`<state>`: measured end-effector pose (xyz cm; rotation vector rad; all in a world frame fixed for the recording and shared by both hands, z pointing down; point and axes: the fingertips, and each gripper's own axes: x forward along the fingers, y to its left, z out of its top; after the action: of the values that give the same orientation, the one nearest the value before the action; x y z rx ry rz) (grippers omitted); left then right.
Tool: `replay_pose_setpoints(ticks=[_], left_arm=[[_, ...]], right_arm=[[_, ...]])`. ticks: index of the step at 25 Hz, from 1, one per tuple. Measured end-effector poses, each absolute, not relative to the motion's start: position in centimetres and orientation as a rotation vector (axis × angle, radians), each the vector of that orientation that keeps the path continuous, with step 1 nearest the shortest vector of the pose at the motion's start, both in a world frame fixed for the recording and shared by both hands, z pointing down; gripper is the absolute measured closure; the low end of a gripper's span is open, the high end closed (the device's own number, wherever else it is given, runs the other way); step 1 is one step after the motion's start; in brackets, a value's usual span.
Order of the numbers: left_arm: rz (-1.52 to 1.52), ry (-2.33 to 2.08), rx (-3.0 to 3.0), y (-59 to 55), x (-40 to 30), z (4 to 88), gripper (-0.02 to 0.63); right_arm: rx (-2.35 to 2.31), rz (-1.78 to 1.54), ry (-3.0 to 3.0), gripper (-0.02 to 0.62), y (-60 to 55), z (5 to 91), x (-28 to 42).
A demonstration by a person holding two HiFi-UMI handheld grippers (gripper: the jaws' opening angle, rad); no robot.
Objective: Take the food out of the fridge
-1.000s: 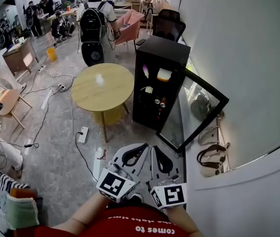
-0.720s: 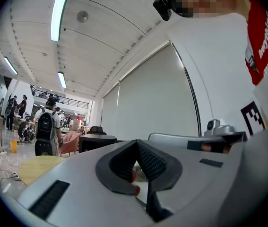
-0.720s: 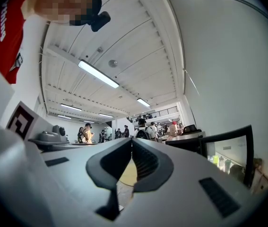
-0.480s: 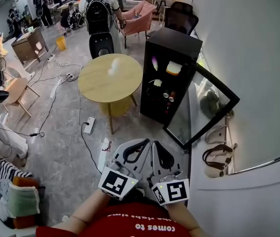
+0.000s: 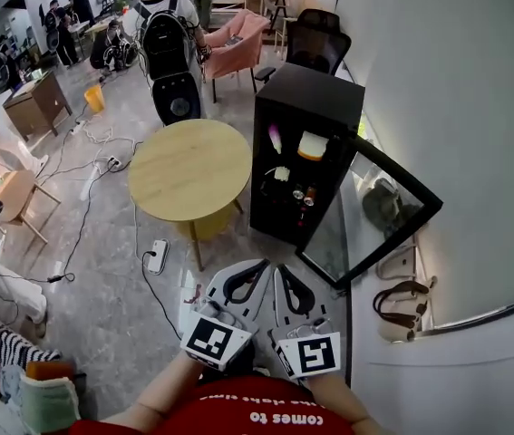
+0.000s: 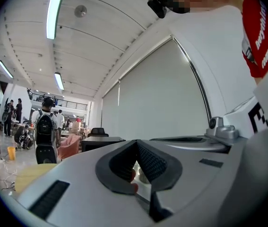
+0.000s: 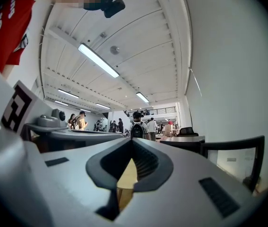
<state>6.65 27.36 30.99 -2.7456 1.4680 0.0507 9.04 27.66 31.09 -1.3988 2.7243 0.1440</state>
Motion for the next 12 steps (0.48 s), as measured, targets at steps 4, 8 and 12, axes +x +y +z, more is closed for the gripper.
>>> replay_pose_setpoints(ticks=[4, 8, 12], left_arm=[[0.048, 1.435, -2.752, 22.8, 4.7, 30.6, 0.598], [0.094, 1.398, -2.764, 18.9, 3.2, 29.9, 0.598], [0.138, 1.377, -2.813, 15.9, 2.3, 29.9, 0.598]], right_arm=[[-1.413, 0.172, 2.722, 0.584, 23.4, 30.6, 6.8], [-1.450, 0.157, 2.700, 0.584, 19.4, 30.1, 5.6], [-1.512, 0.147, 2.665, 0.584, 16.6, 30.1, 5.3]])
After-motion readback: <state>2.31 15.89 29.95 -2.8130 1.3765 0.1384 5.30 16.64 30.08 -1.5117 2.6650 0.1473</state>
